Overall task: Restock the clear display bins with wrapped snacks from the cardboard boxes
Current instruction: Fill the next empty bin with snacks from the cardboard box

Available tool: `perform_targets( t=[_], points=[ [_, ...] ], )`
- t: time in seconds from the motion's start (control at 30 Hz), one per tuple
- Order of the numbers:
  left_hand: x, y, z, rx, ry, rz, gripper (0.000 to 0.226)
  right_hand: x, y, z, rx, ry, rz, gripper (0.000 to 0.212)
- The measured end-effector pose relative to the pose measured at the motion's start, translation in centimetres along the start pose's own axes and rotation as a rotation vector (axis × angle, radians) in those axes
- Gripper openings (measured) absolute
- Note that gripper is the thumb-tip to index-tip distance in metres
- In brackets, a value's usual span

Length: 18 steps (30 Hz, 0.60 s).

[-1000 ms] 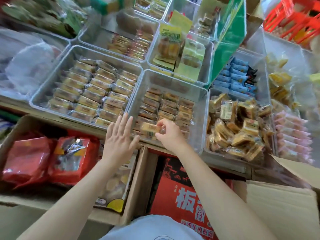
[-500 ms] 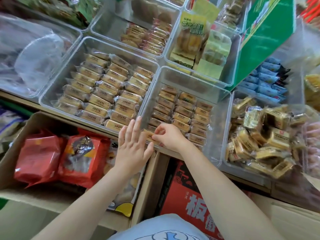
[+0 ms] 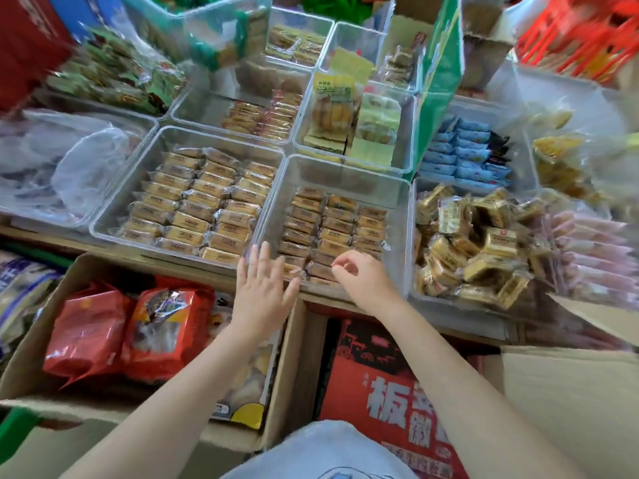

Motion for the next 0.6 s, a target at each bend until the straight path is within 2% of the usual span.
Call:
perform_targets(
  t=[0.13, 0.2, 0.3, 0.37, 0.43, 0.5, 0.6],
  points=[
    [-4.5, -0.2, 11.2, -0.115, -0.325, -0.010, 0.050, -8.3, 6.5, 3.3, 0.061, 0.018, 0.077, 0.019],
    [-6.7, -0.2, 17.5, -0.186, -0.441, -0.066, 0.039, -12.9, 10.9, 5.1, 0.079, 0.028, 0.187, 0.024],
    [-9.7, 0.8, 27.4, -0.228, -0.599, -0.057, 0.038, -20.3, 19.1, 8.7, 0.155, 0.017, 0.497, 0.027],
    [-12.2, 2.0, 34.1, -0.306, -0.707, -0.018, 0.038, -25.3, 24.3, 12.7, 0.171, -0.007, 0.726, 0.025],
    [-15.2, 2.7, 40.5, -0.367, -0.817, 0.049, 0.040, -29.1, 28.3, 17.8, 0.171, -0.071, 0.879, 0.025],
    [-17.7, 2.0, 46.2, -0.303, -0.876, 0.068, 0.053, -31.1, 30.8, 23.4, 0.156, -0.192, 0.898, 0.023],
    [-19.4, -1.7, 52.8, -0.028, -0.873, 0.099, 0.072, -31.0, 31.9, 32.5, 0.058, -0.401, 0.701, 0.018]
  ],
)
Point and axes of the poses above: each hand's wrist, its own x-axis towards the middle knuckle, its own y-axis out of the back of the hand, z = x × y, the point moved 8 cm from there along x, towards the middle knuckle, and after that the axes turned 1 degree about z, right-handed, at the moved point
